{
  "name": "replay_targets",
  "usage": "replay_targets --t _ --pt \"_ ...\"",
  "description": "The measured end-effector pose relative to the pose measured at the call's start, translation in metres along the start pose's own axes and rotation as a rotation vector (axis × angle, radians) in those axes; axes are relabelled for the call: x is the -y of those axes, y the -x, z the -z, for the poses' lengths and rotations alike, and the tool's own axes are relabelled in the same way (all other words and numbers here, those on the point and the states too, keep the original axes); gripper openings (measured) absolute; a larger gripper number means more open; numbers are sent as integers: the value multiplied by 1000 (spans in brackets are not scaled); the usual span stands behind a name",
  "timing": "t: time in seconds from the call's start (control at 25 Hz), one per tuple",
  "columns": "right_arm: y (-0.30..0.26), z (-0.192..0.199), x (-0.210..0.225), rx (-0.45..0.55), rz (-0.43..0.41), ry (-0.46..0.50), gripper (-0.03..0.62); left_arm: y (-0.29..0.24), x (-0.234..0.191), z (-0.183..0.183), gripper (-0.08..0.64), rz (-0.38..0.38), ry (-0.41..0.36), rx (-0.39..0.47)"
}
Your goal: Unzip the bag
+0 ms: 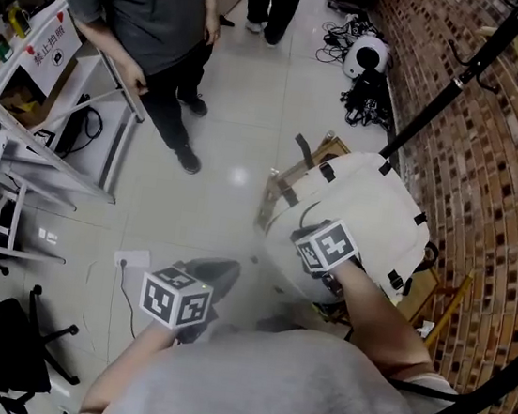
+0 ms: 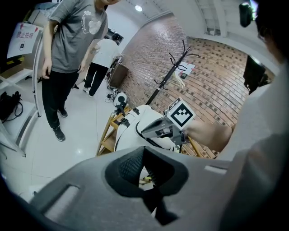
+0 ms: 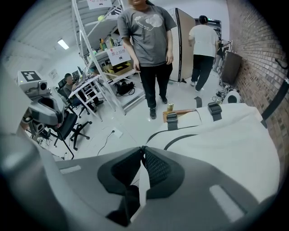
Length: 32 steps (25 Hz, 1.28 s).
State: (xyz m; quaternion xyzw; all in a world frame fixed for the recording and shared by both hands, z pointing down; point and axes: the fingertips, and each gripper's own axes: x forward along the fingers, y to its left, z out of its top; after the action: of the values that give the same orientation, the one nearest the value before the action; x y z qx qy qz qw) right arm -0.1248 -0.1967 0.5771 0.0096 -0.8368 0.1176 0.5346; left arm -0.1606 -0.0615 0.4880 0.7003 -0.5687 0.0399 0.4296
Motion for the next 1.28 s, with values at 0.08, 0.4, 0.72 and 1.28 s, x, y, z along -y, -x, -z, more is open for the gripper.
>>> replay_targets --t 0.08,0.4,0.72,1.28 --pt "-1 0 1 -2 -10 -9 31 0 0 0 2 -1 4 1" --pt "1 -9 9 14 -35 -34 31 -2 -1 -2 2 -12 20 18" --pt "0 -27 20 41 -69 -61 31 -6 0 -3 2 -23 34 30" --pt "1 -49 45 62 -130 -114 31 -17 4 2 2 -28 67 18"
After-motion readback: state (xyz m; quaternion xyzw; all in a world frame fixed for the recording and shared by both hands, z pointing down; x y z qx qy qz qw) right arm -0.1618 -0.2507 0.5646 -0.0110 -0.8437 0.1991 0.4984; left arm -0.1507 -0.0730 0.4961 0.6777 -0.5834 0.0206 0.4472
